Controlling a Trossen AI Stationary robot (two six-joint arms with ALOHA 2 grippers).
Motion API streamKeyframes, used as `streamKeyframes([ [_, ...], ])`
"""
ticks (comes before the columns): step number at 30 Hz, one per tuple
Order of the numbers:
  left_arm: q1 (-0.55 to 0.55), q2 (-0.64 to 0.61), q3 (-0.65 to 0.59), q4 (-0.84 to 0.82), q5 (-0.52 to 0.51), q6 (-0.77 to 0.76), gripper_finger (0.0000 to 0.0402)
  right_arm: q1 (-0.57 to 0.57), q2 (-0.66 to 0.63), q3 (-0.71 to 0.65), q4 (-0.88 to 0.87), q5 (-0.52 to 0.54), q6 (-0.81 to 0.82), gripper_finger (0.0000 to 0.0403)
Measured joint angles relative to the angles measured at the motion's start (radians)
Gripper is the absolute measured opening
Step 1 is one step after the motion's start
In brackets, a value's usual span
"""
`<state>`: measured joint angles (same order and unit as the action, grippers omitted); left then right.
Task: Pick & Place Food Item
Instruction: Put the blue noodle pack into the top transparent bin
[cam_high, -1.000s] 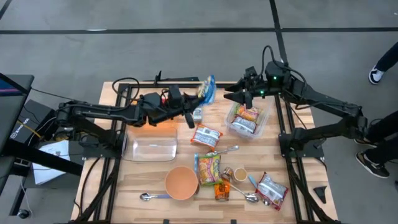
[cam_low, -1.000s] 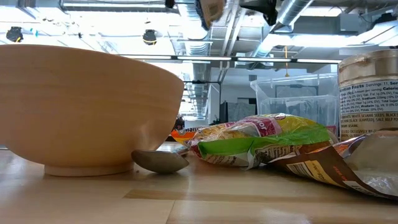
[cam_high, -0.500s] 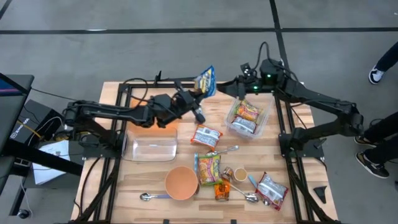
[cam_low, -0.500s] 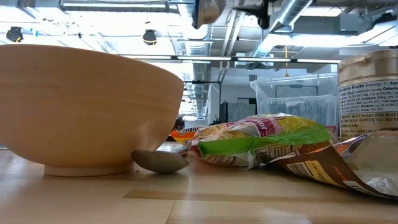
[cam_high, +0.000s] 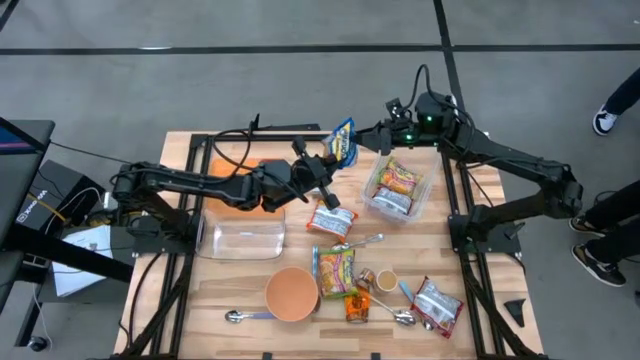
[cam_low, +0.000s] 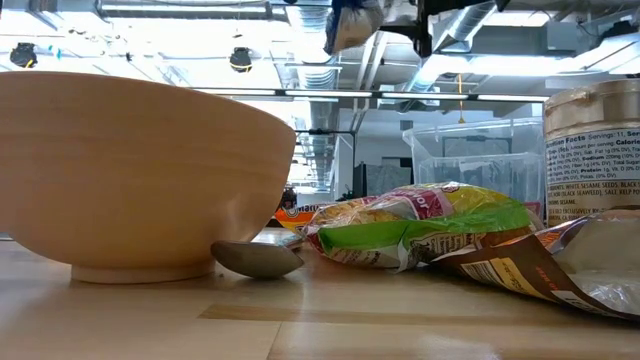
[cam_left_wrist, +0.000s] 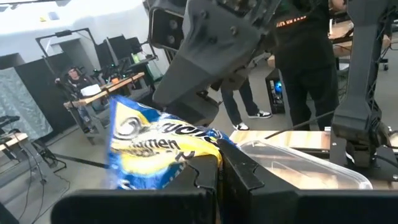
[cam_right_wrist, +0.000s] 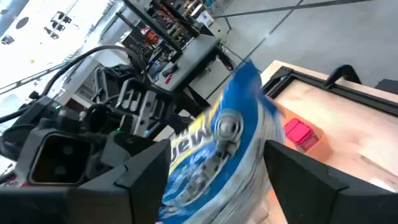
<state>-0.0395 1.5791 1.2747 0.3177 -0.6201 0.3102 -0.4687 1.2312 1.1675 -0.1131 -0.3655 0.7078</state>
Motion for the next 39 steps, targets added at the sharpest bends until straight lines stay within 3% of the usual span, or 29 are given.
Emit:
streamKeyframes([
  [18,0.001,0.000,0.000,0.004,-0.016,-0.028,0.0003,0.000,0.000,0.000,-0.019,-0.030,-0.001,0.0009],
  [23,0.001,-0.003,0.000,-0.064,0.008,-0.105,0.0031,-0.004,0.000,0.000,-0.015,-0.031,0.000,0.0003],
  [27,0.003,-0.003,-0.001,-0.208,0.101,-0.204,0.0077,-0.024,-0.010,0.000,-0.017,-0.046,-0.004,0.0002],
  [32,-0.002,-0.004,-0.002,-0.339,0.132,-0.262,0.0141,-0.069,-0.024,0.000,-0.034,-0.082,-0.026,0.0001],
  [39,0.001,-0.058,-0.001,-0.410,0.077,-0.258,0.0194,-0.134,-0.082,0.001,-0.215,-0.125,-0.114,0.0001],
])
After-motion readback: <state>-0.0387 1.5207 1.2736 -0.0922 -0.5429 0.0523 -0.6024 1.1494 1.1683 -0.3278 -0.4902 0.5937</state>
